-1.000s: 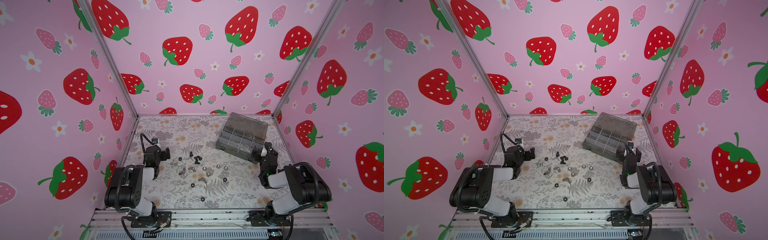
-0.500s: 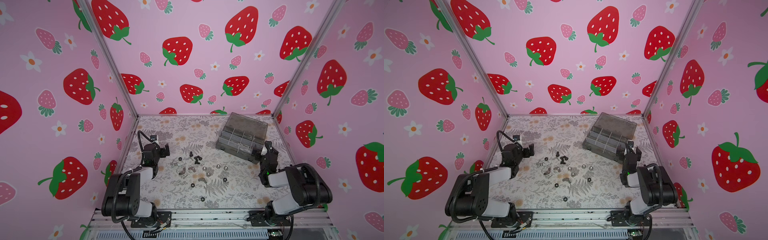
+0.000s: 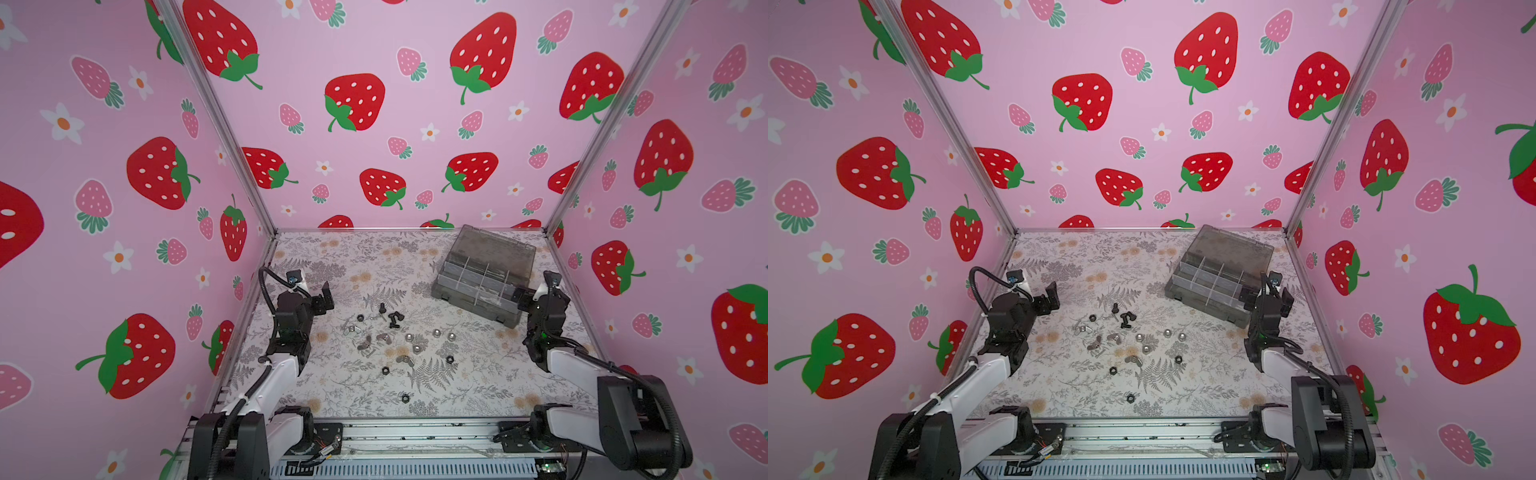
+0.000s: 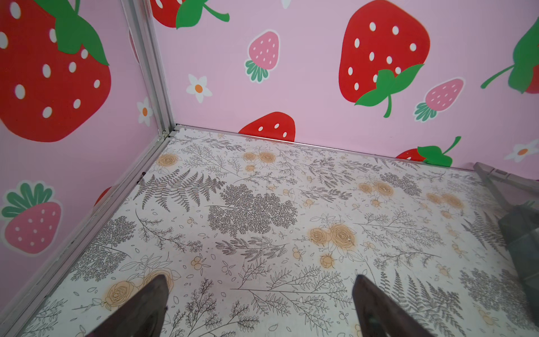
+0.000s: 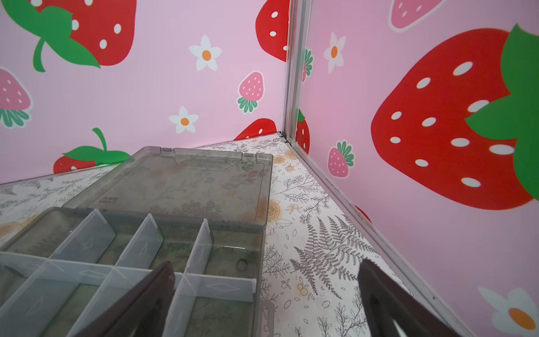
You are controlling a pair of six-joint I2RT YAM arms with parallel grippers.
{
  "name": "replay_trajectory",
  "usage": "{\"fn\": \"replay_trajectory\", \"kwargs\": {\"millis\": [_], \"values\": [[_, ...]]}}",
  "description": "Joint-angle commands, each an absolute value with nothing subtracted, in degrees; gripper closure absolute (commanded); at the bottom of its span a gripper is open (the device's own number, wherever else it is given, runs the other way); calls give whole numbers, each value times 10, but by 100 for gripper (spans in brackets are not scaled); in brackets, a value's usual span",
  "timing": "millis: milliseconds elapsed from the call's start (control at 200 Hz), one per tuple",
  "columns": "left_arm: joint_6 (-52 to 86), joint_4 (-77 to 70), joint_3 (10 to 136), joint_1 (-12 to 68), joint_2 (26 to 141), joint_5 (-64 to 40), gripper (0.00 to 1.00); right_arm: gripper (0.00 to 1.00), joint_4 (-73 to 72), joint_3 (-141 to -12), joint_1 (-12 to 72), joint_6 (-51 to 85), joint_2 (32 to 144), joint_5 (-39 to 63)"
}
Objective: Sort the screws and nuts into containers
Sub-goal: Rotate the screw on the center of the table.
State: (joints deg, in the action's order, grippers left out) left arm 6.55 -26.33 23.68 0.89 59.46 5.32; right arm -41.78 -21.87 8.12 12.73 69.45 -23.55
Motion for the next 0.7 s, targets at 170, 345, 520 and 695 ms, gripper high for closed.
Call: {"fn": "replay_trajectory", "kwargs": {"millis": [170, 345, 520, 695], "values": [[157, -171, 218, 97, 497, 145, 1, 0, -144, -287, 123, 244, 653, -243], [235, -110, 219, 137, 473, 128, 1, 0, -32, -329, 191, 287, 671, -267], [283, -69, 216, 157, 469, 117, 1, 0, 28, -362, 280, 333, 705, -275], [300, -42, 223, 157, 474, 140, 1, 0, 57, -418, 355, 362, 788, -245]]}}
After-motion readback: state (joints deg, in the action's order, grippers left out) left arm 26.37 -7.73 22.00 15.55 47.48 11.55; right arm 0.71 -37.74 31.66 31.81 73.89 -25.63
